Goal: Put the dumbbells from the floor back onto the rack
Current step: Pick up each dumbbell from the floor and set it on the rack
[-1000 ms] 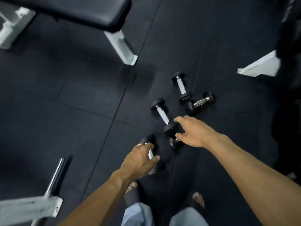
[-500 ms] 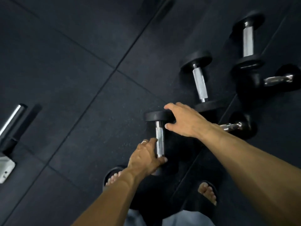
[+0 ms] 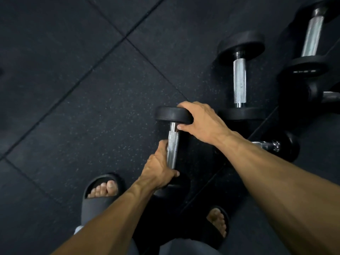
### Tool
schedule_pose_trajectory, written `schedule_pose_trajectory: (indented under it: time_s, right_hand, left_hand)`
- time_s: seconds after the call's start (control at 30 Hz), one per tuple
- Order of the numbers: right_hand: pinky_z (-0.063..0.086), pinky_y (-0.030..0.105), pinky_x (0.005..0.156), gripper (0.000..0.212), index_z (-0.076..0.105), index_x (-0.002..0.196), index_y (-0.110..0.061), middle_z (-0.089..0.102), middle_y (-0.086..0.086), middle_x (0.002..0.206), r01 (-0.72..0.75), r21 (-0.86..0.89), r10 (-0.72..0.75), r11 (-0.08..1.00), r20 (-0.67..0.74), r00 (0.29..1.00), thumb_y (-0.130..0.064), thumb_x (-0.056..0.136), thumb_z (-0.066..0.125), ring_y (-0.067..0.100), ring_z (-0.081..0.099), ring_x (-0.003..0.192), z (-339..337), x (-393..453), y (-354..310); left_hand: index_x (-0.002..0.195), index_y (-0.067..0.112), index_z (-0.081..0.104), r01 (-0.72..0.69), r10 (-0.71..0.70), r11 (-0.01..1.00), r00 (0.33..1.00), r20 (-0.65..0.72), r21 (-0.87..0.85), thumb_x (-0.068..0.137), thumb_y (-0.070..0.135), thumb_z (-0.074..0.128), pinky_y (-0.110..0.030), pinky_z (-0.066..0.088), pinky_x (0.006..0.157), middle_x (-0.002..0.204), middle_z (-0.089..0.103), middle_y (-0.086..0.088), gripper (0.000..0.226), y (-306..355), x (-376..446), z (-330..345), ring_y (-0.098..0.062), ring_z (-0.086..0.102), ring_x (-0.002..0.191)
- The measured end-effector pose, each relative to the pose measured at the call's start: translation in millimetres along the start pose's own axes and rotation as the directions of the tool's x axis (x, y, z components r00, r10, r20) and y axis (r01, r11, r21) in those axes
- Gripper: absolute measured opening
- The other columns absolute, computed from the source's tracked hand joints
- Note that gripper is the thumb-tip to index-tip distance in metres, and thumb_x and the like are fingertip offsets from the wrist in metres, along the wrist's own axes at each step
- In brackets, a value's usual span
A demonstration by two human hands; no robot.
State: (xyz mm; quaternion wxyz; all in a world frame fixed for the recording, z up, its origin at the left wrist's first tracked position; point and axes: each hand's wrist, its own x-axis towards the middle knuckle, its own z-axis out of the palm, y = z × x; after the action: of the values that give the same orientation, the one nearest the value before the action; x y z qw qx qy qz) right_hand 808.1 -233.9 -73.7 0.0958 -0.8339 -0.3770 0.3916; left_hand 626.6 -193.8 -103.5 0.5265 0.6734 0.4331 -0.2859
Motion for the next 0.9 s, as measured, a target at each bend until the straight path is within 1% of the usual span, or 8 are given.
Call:
schedule_pose_trajectory:
  time_s: [0.13,0.27,0.43,0.53,0.67,0.73,0.83,0.9]
  right_hand:
    - [0.049,0.042,0.094,0.046,0.059,0.118,-0.028,0.069,0.000,0.109,-0.040,0.114,0.044,0.993,-0.028,0.999,-0.030,0.077,0.079,0.024,0.063,0.104,-13.2,-19.1,-0.1]
    - [0.050,0.043,0.093,0.046,0.060,0.118,-0.025,0.071,-0.002,0.106,-0.073,0.183,0.092,0.980,-0.097,0.991,-0.028,0.076,0.079,0.021,0.065,0.101,-45.8,-58.5,-12.0]
    - [0.051,0.039,0.092,0.044,0.060,0.118,-0.028,0.071,-0.001,0.104,-0.093,0.216,0.137,0.972,-0.201,0.970,-0.029,0.077,0.077,0.023,0.065,0.100,-121.9,-112.6,-40.8]
    - [0.051,0.039,0.091,0.044,0.060,0.117,-0.030,0.071,0.000,0.103,-0.111,0.230,0.176,0.967,-0.286,0.942,-0.030,0.077,0.077,0.025,0.065,0.100,-182.0,-157.8,-61.7]
    - [0.052,0.040,0.088,0.043,0.060,0.116,-0.030,0.071,-0.002,0.101,-0.115,0.267,0.223,0.957,-0.421,0.879,-0.030,0.076,0.077,0.023,0.066,0.097,-270.0,-231.8,-93.9]
    - [0.053,0.039,0.086,0.040,0.060,0.115,-0.029,0.070,-0.005,0.096,-0.120,0.286,0.250,0.951,-0.477,0.842,-0.031,0.078,0.075,0.021,0.066,0.093,-312.0,-275.4,-110.9]
    - [0.053,0.039,0.086,0.039,0.058,0.116,-0.030,0.069,-0.006,0.091,-0.137,0.313,0.300,0.940,-0.568,0.766,-0.035,0.079,0.073,0.021,0.067,0.087,-367.8,-345.9,-131.0]
    - [0.053,0.040,0.085,0.040,0.057,0.114,-0.034,0.070,-0.007,0.090,-0.166,0.326,0.343,0.931,-0.618,0.708,-0.038,0.078,0.072,0.022,0.067,0.088,-401.1,-394.6,-138.3]
  left_hand:
    - [0.126,0.042,0.030,-0.010,0.005,0.993,0.999,0.038,0.116,0.060,0.022,0.086,-0.043,0.051,0.091,0.106,0.061,-0.004,0.089,10.1,-15.1,-14.8,-0.024,0.060,0.099]
    - [0.127,0.041,0.030,-0.078,0.062,0.974,0.995,0.081,0.215,0.060,0.023,0.085,-0.043,0.052,0.091,0.106,0.063,-0.002,0.089,36.2,-48.9,-38.1,-0.024,0.061,0.099]
    - [0.128,0.040,0.027,-0.194,0.163,0.937,0.978,0.127,0.290,0.062,0.024,0.083,-0.044,0.052,0.089,0.106,0.060,-0.003,0.088,101.5,-108.5,-73.7,-0.023,0.060,0.097]
    - [0.126,0.041,0.027,-0.286,0.244,0.887,0.957,0.157,0.362,0.062,0.025,0.082,-0.045,0.053,0.087,0.102,0.060,-0.003,0.086,156.1,-154.6,-98.3,-0.023,0.060,0.095]
    - [0.122,0.037,0.031,-0.424,0.361,0.786,0.906,0.223,0.450,0.062,0.024,0.081,-0.044,0.053,0.086,0.098,0.060,0.001,0.080,239.6,-229.5,-134.5,-0.021,0.058,0.095]
    - [0.120,0.036,0.033,-0.494,0.419,0.720,0.870,0.262,0.488,0.064,0.021,0.081,-0.040,0.053,0.079,0.092,0.059,0.004,0.076,282.2,-271.6,-150.1,-0.019,0.057,0.091]
    - [0.113,0.035,0.034,-0.588,0.504,0.588,0.803,0.317,0.556,0.065,0.020,0.080,-0.033,0.047,0.067,0.086,0.056,0.006,0.068,347.3,-339.3,-166.6,-0.018,0.056,0.084]
    - [0.113,0.031,0.037,-0.645,0.555,0.483,0.749,0.363,0.592,0.065,0.021,0.078,-0.033,0.045,0.068,0.089,0.055,0.006,0.064,389.6,-385.5,-167.4,-0.020,0.055,0.087]
